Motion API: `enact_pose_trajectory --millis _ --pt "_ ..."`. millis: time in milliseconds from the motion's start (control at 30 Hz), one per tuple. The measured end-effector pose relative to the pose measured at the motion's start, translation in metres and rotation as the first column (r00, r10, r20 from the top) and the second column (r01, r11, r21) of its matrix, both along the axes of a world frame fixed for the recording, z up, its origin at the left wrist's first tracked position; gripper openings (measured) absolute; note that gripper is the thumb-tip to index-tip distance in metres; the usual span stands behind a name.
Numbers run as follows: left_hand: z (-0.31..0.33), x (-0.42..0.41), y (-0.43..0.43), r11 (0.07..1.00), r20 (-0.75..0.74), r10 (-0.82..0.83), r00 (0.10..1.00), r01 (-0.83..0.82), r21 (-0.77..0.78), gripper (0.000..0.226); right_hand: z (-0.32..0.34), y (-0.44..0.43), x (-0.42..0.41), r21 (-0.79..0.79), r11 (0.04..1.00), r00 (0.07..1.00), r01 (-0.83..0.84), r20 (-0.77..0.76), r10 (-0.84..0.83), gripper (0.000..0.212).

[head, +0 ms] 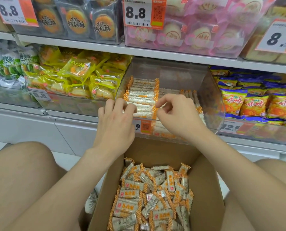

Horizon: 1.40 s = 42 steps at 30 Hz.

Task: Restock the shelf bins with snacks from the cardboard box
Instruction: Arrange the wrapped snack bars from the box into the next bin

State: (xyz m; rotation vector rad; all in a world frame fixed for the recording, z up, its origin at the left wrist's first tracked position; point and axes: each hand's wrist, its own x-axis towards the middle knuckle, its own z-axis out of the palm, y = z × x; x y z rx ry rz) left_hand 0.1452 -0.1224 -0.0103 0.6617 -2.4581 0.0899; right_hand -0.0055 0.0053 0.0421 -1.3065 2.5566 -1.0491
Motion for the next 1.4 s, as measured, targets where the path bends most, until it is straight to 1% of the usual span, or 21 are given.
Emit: enact_pose_trajectory --millis 67,100,167,200,267,333,367,400,467,567,667,733,800,867,967,1000,1067,1167,1233,1300,1400 --pt "0.0 0.006 0.014 0.994 -0.097 -0.092 0.991 0.097 0.041 0.018 -0.003 0.021 0.015 0.114 0.986 0.993 -0.119 0.025 0.117 0.013" --pt "-0.005 0.008 0.022 0.984 -0.077 -0.149 0.986 0.156 0.087 0.016 -0.011 0.031 0.02 0.207 0.963 0.985 -0.175 0.04 0.17 0.012" --pt "-0.024 0.01 0.035 0.939 0.138 -0.259 0.956 0.216 0.267 0.015 -0.034 0.049 0.028 0.399 0.878 0.963 -0.266 0.06 0.264 0.014" --pt "-0.038 0.01 0.041 0.903 0.292 -0.324 0.9 0.201 0.38 0.014 -0.049 0.056 0.031 0.492 0.819 0.951 -0.296 0.073 0.3 0.016" --pt "-0.07 0.009 0.053 0.827 0.561 -0.478 0.676 0.13 0.548 0.01 -0.077 0.067 0.034 0.649 0.671 0.925 -0.359 0.15 0.35 0.021" --pt "-0.104 0.006 0.064 0.776 0.699 -0.583 0.415 0.03 0.63 0.011 -0.108 0.076 0.032 0.739 0.52 0.894 -0.427 0.258 0.366 0.025" --pt "-0.122 0.004 0.068 0.77 0.736 -0.599 0.315 -0.023 0.637 0.012 -0.123 0.079 0.031 0.753 0.478 0.882 -0.452 0.299 0.363 0.027" --pt "-0.14 0.002 0.071 0.771 0.759 -0.602 0.249 -0.067 0.634 0.01 -0.139 0.082 0.029 0.754 0.465 0.879 -0.465 0.328 0.347 0.028" --pt "-0.176 0.001 0.072 0.761 0.774 -0.602 0.194 -0.153 0.63 0.008 -0.175 0.089 0.027 0.753 0.479 0.89 -0.452 0.348 0.293 0.031" --pt "-0.224 0.008 0.065 0.75 0.788 -0.584 0.192 -0.242 0.615 0.013 -0.226 0.099 0.024 0.764 0.475 0.899 -0.437 0.389 0.201 0.033" --pt "-0.254 0.016 0.06 0.751 0.803 -0.528 0.276 -0.29 0.593 0.021 -0.257 0.103 0.02 0.76 0.489 0.897 -0.428 0.423 0.129 0.032" --pt "-0.27 0.019 0.06 0.756 0.801 -0.489 0.346 -0.289 0.587 0.041 -0.275 0.099 0.015 0.738 0.541 0.901 -0.403 0.425 0.092 0.031" --pt "-0.283 0.023 0.06 0.762 0.813 -0.464 0.351 -0.309 0.569 0.057 -0.294 0.099 0.015 0.715 0.561 0.878 -0.418 0.476 0.048 0.035" --pt "-0.295 0.028 0.06 0.771 0.832 -0.467 0.301 -0.323 0.55 0.056 -0.318 0.103 0.023 0.725 0.469 0.838 -0.505 0.541 0.066 0.044" --pt "-0.3 0.034 0.059 0.8 0.849 -0.454 0.268 -0.296 0.522 0.043 -0.34 0.109 0.039 0.801 0.231 0.834 -0.552 0.532 0.148 0.063" --pt "-0.3 0.034 0.059 0.801 0.852 -0.447 0.272 -0.302 0.516 0.042 -0.342 0.109 0.042 0.826 0.182 0.843 -0.533 0.501 0.194 0.066" --pt "-0.3 0.035 0.059 0.791 0.854 -0.442 0.275 -0.329 0.516 0.041 -0.339 0.107 0.042 0.85 0.157 0.853 -0.503 0.459 0.25 0.069" --pt "-0.301 0.036 0.058 0.772 0.85 -0.452 0.272 -0.357 0.525 0.025 -0.342 0.11 0.039 0.843 0.234 0.872 -0.485 0.445 0.204 0.058" --pt "-0.3 0.036 0.057 0.767 0.844 -0.443 0.302 -0.36 0.531 0.023 -0.345 0.111 0.038 0.828 0.354 0.9 -0.435 0.41 0.147 0.05" --pt "-0.298 0.034 0.057 0.703 0.801 -0.453 0.391 -0.396 0.591 0.037 -0.344 0.11 0.038 0.812 0.444 0.922 -0.38 0.373 0.107 0.047" --pt "-0.288 0.028 0.056 0.603 0.709 -0.437 0.553 -0.405 0.687 0.046 -0.338 0.109 0.035 0.772 0.541 0.934 -0.334 0.349 0.078 0.039"
